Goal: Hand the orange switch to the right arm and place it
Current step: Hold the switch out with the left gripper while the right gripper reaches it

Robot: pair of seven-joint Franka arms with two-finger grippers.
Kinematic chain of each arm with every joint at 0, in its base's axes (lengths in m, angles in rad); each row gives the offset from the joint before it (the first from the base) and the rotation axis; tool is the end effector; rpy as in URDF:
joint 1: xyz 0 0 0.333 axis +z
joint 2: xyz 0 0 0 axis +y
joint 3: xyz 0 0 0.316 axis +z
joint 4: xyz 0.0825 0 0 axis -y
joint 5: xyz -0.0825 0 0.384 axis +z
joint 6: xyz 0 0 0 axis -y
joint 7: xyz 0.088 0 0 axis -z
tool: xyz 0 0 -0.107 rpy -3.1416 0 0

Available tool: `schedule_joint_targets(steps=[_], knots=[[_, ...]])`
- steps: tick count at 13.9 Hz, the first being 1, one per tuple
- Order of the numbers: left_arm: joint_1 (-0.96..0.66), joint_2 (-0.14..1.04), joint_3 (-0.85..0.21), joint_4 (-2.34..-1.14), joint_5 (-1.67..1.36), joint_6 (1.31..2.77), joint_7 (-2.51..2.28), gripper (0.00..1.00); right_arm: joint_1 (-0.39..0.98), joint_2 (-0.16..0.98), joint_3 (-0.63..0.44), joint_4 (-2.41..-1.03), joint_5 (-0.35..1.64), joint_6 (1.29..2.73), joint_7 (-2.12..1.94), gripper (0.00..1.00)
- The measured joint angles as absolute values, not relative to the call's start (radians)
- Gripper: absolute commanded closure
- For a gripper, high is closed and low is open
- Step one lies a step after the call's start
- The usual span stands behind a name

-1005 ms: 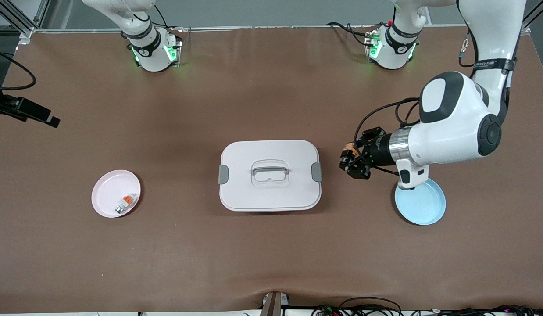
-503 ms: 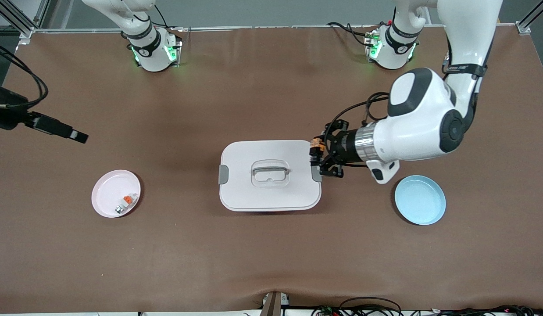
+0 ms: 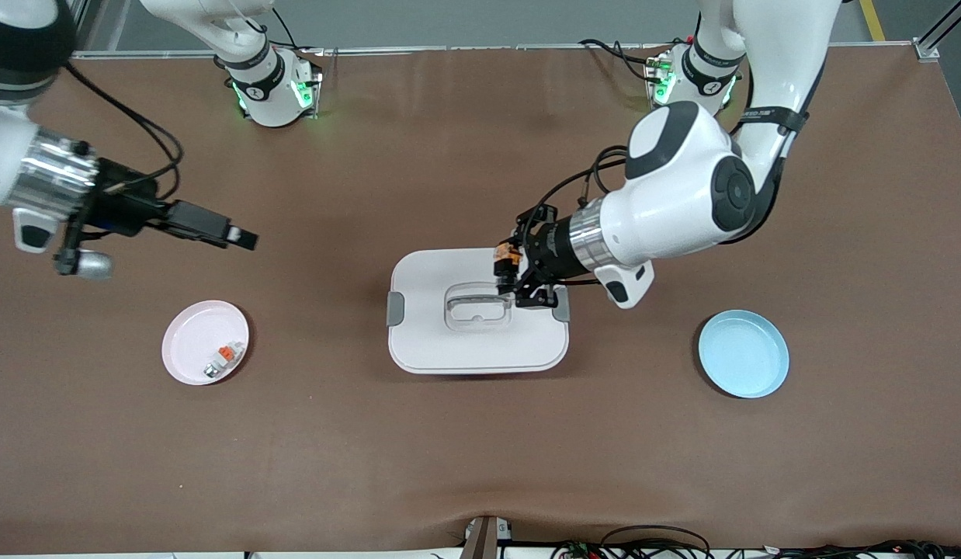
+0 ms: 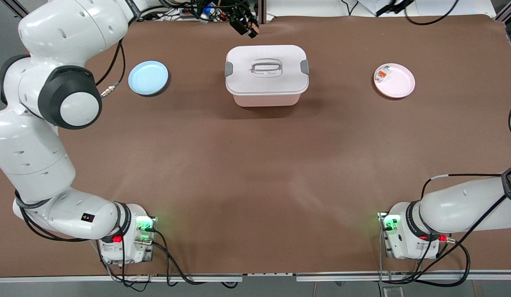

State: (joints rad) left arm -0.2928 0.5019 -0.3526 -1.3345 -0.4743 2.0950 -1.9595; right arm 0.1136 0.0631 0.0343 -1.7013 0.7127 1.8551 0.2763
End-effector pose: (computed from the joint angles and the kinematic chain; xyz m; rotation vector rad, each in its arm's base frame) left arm 0.6002 -0.4093 0.4940 1.8665 1.8535 -0.6900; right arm 0.5820 0.1377 0.5704 -2.4155 0.3707 0.0783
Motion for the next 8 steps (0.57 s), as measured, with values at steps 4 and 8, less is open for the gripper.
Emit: schedule_joint_targets(steps=[4,8], knots=[[-0.377,0.535,-0.355,-1.332,-0.495,2.276,-1.963,0.70,0.191,0.087,0.035,-1.739,0.770,1.953,0.282,0.00],[-0.450,0.571,-0.356,-1.315,-0.529,2.383,-1.963,0.69,0.225,0.096,0.035,-1.740,0.783,1.979,0.280,0.00]])
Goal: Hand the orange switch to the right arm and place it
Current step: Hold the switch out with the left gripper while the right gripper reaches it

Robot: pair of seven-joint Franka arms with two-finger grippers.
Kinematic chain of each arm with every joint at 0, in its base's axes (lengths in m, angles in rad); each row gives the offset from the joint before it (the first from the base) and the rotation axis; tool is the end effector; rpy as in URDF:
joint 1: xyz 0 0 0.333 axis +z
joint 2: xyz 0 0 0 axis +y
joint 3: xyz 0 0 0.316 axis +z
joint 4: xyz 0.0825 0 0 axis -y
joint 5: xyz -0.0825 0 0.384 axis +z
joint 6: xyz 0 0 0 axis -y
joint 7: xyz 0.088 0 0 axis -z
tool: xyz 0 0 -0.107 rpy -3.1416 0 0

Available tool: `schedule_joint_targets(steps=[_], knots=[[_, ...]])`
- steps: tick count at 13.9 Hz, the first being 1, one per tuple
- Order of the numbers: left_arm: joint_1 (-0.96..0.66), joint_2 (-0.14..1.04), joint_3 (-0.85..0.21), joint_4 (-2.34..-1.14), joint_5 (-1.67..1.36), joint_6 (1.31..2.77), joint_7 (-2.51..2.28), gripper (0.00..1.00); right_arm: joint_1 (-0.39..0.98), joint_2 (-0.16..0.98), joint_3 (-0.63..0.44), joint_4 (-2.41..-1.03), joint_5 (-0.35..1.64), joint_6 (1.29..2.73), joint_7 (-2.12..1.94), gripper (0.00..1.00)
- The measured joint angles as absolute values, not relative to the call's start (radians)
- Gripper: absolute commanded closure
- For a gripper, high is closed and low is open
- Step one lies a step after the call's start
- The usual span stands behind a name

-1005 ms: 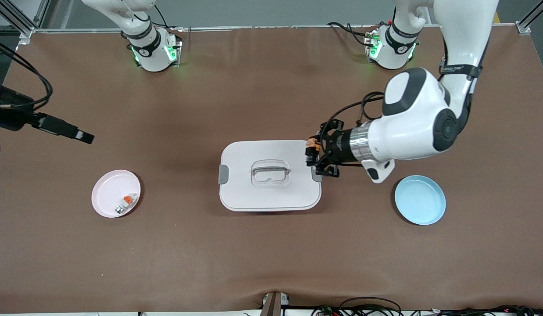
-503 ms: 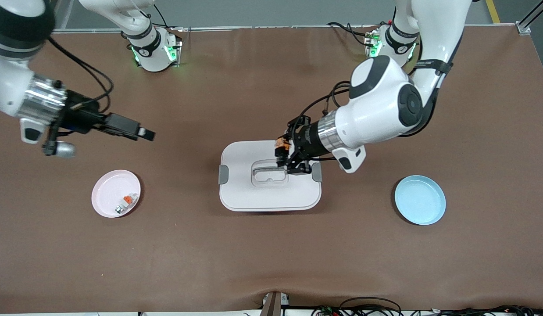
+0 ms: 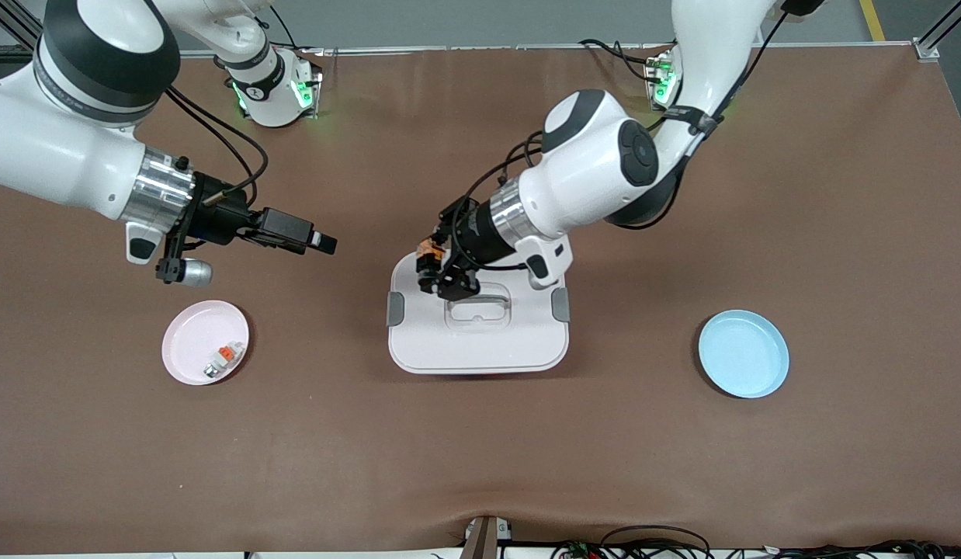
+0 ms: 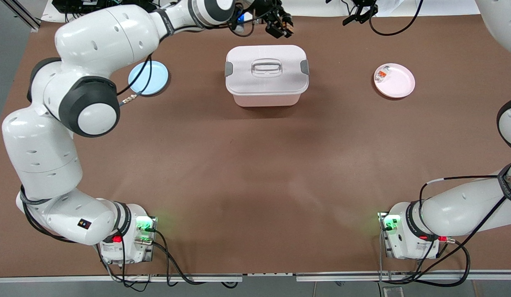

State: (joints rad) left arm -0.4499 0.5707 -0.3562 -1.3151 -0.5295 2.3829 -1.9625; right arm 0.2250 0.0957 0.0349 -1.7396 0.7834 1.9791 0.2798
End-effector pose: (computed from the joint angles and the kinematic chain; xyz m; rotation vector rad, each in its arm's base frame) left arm 0.5673 -0.4995 0.4832 1.7416 1.7192 -0.6734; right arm 0.5800 0.1996 0.5436 -2.3643 0.3478 0.0839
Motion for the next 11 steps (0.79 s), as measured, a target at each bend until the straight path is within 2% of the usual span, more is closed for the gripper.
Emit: schedule_joint_targets(steps=[6,11], knots=[[-0.508,0.582,-0.357,-1.310,-0.551,2.429,-1.962,0.69,0.326,0.096,0.036,-1.740,0.786,2.090,0.275,0.00],[-0.509,0.584,-0.355,-1.310,-0.551,2.431,-1.962,0.69,0.341,0.118,0.029,-1.742,0.773,2.096,0.135,0.00]])
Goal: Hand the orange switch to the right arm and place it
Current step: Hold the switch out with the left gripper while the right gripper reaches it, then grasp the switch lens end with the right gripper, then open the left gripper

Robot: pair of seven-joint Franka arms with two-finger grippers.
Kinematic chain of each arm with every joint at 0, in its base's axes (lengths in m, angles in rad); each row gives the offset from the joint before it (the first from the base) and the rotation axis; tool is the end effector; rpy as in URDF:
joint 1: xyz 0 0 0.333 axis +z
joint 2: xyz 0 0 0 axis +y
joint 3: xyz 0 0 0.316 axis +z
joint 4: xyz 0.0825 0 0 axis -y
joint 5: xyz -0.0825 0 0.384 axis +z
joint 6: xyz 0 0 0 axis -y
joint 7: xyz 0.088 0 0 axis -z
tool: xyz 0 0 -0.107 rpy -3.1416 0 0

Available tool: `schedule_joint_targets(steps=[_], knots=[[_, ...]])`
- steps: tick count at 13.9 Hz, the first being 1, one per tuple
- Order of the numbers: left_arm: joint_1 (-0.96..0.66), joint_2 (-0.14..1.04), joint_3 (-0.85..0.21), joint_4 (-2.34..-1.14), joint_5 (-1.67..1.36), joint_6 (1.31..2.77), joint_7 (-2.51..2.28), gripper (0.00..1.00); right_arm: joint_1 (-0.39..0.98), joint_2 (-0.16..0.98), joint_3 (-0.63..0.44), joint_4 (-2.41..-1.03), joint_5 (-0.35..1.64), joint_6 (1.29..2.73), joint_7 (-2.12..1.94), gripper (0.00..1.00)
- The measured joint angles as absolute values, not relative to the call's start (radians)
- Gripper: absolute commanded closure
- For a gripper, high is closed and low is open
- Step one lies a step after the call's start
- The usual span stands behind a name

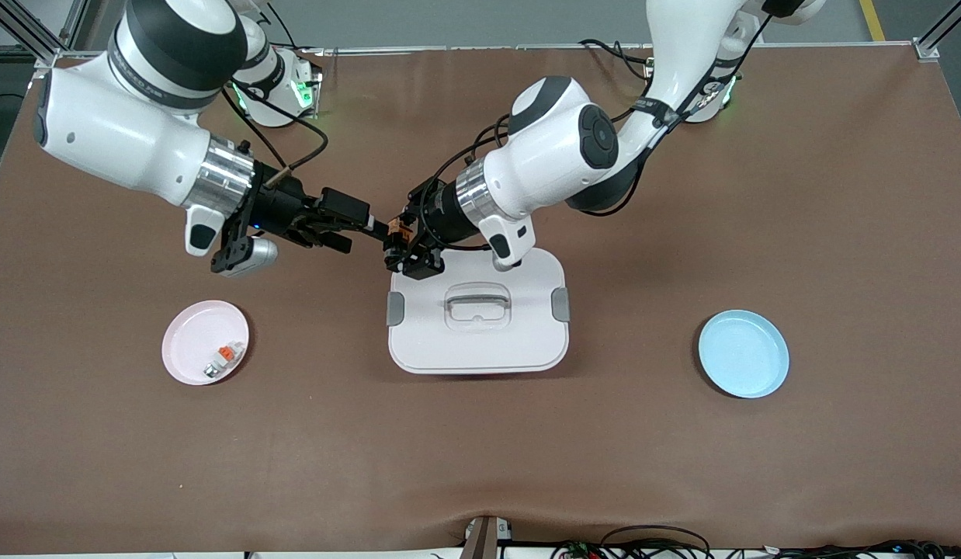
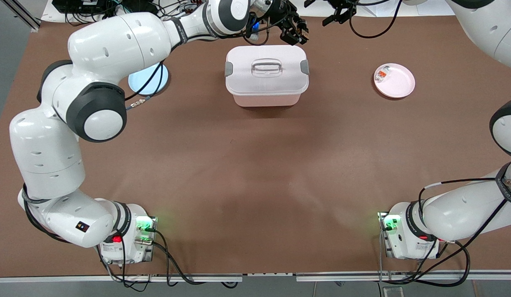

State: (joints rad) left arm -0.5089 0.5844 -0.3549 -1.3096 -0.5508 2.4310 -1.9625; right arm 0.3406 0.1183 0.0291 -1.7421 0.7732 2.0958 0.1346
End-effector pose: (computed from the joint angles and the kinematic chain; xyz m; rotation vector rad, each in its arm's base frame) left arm 0.5443 -0.5309 0.4806 1.7399 1.6800 -0.6977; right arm 0.5711 0.2567 0.5363 -2.3940 0.1050 -0.0473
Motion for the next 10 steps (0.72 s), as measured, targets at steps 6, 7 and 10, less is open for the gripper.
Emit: schedule_joint_targets(steps=[6,7,10], knots=[[-0.509,0.584,-0.355,-1.309,-0.551,2.432,-1.962,0.69,0.351,0.137,0.029,-1.767,0.741,2.127,0.094,0.00],[-0.509,0.584,-0.355,-1.309,-0.551,2.432,-1.962,0.69,0.363,0.137,0.030,-1.782,0.741,2.151,0.092,0.00],[-0.508,0.584,-0.355,-1.309,-0.551,2.432,-1.962,0.69,0.402,0.138,0.030,-1.811,0.740,2.189,0.092,0.00]])
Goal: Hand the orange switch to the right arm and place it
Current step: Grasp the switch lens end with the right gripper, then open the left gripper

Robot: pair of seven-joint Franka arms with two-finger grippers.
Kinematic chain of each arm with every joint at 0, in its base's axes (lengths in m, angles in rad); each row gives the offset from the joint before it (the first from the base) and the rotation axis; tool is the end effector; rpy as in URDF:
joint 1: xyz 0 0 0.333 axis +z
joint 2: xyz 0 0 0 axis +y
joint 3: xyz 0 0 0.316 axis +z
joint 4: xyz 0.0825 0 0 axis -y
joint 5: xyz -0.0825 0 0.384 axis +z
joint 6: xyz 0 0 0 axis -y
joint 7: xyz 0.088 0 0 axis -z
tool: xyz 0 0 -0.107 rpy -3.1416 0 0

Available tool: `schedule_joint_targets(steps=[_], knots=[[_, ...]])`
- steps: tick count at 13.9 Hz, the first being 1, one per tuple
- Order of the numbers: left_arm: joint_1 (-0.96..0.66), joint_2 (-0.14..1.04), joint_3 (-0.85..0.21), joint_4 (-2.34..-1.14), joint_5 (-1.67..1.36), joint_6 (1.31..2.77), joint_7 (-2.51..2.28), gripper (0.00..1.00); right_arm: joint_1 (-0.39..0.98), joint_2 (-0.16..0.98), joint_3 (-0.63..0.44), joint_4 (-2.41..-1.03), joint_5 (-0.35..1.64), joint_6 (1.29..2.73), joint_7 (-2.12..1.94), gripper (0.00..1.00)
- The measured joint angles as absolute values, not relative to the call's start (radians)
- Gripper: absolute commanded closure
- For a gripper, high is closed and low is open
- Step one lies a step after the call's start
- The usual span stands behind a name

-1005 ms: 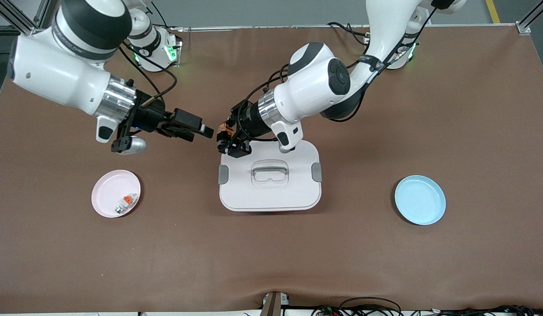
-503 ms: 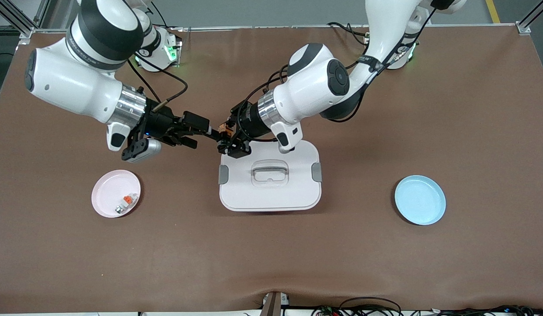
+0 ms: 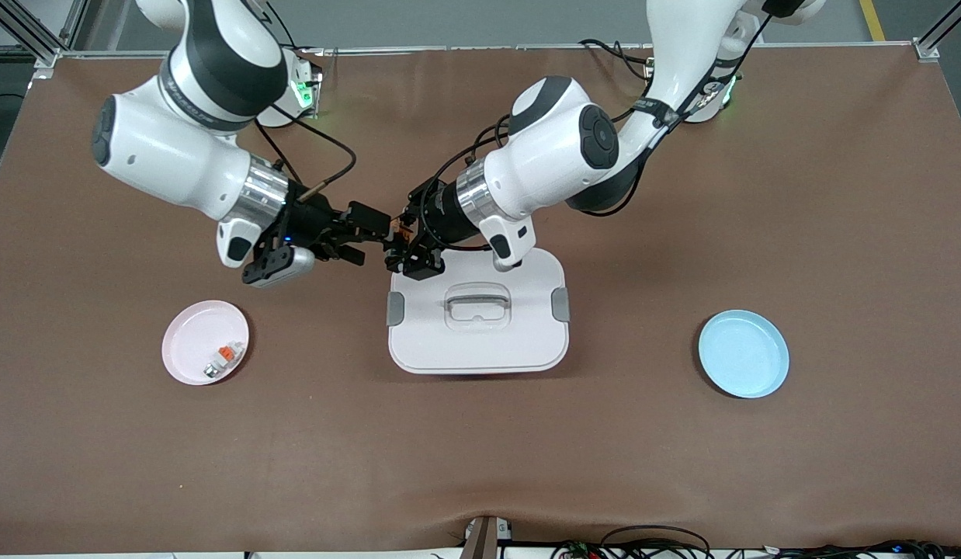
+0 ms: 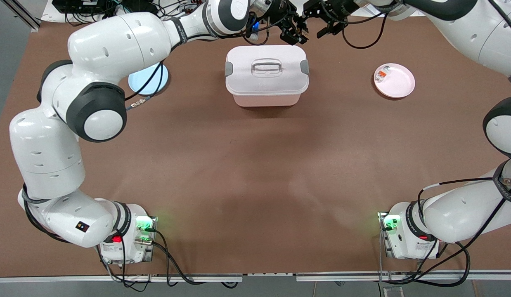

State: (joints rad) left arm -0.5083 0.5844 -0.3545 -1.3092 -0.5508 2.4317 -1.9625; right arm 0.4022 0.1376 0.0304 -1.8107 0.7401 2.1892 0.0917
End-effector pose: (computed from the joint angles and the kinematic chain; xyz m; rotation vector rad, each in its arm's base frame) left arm 0.5449 -0.5304 0.4808 1.7383 1.6804 -0.6965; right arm 0.5593 0.2842 0.4959 -2.4515 0.0357 -0.0654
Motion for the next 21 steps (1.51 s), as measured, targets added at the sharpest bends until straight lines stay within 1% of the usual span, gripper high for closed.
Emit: schedule_joint_targets(steps=[6,7,8,9,11,12,13,14,15,21], knots=[[-0.507,0.584,-0.354,-1.307,-0.551,2.433,-1.962,0.69,0.410,0.138,0.030,-1.817,0.740,2.190,0.092,0.00],[-0.507,0.584,-0.354,-1.307,-0.551,2.433,-1.963,0.69,0.410,0.138,0.030,-1.817,0.740,2.190,0.092,0.02],[-0.507,0.584,-0.354,-1.307,-0.551,2.433,-1.962,0.69,0.410,0.138,0.030,-1.817,0.740,2.189,0.092,0.09],[-0.507,0.584,-0.354,-1.307,-0.551,2.433,-1.962,0.69,0.410,0.138,0.030,-1.817,0.740,2.188,0.092,0.19],[-0.507,0.584,-0.354,-1.307,-0.551,2.433,-1.962,0.69,0.410,0.138,0.030,-1.817,0.740,2.188,0.092,0.36],[-0.507,0.586,-0.354,-1.308,-0.551,2.433,-1.962,0.69,0.411,0.137,0.031,-1.815,0.743,2.188,0.092,0.49],[-0.508,0.589,-0.354,-1.308,-0.551,2.433,-1.963,0.69,0.413,0.134,0.032,-1.814,0.743,2.188,0.093,0.64],[-0.510,0.592,-0.355,-1.308,-0.551,2.433,-1.962,0.69,0.415,0.132,0.033,-1.812,0.743,2.188,0.094,0.84],[-0.510,0.595,-0.355,-1.308,-0.551,2.433,-1.963,0.69,0.416,0.131,0.034,-1.811,0.743,2.189,0.099,1.00],[-0.510,0.595,-0.355,-1.308,-0.551,2.435,-1.962,0.68,0.417,0.131,0.033,-1.811,0.743,2.191,0.151,1.00]])
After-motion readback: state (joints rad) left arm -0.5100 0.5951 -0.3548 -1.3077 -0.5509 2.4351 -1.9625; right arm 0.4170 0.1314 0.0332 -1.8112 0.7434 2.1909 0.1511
